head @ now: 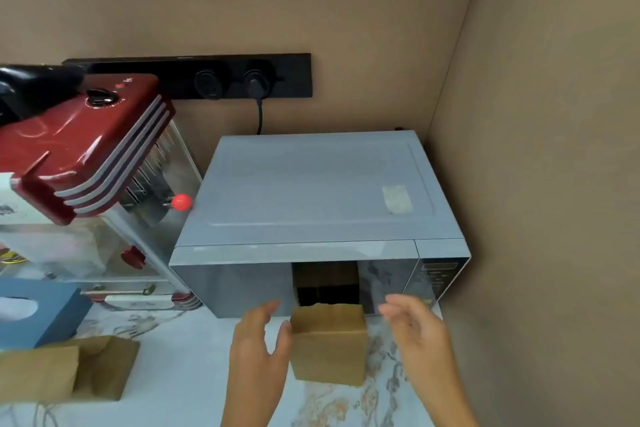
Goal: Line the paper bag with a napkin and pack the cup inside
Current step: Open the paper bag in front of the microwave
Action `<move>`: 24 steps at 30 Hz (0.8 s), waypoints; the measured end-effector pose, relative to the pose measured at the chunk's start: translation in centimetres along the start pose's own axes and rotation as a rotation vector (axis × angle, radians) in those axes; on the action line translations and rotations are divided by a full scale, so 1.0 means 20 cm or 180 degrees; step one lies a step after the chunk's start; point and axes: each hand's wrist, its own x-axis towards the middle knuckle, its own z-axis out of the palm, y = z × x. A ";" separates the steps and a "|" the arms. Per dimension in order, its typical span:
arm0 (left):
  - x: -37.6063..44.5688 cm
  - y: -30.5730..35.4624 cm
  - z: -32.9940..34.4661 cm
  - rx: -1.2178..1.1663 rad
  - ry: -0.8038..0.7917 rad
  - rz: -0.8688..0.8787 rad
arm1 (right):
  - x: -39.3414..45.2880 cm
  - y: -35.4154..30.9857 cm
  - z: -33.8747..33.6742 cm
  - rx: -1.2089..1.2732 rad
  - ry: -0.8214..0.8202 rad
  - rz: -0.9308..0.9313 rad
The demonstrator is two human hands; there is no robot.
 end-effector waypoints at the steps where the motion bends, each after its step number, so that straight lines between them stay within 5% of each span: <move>1: 0.01 -0.02 0.02 -0.0125 -0.0145 -0.0237 | 0.03 0.04 0.02 -0.0027 -0.0077 0.0185; 4: 0.04 -0.04 0.08 -0.0142 -0.0634 -0.0758 | 0.10 0.10 0.09 0.0035 -0.0479 0.0814; 15: -0.02 -0.06 0.07 -0.0677 -0.1024 -0.0512 | 0.02 0.20 0.12 0.2274 -0.0449 0.2111; 20: -0.04 -0.02 0.11 -0.0413 -0.0777 0.0084 | -0.05 0.16 0.10 0.2911 -0.0830 0.2132; 24: -0.08 0.06 0.12 -0.0696 -0.1055 -0.0207 | -0.09 0.15 0.12 0.2728 -0.1154 0.1610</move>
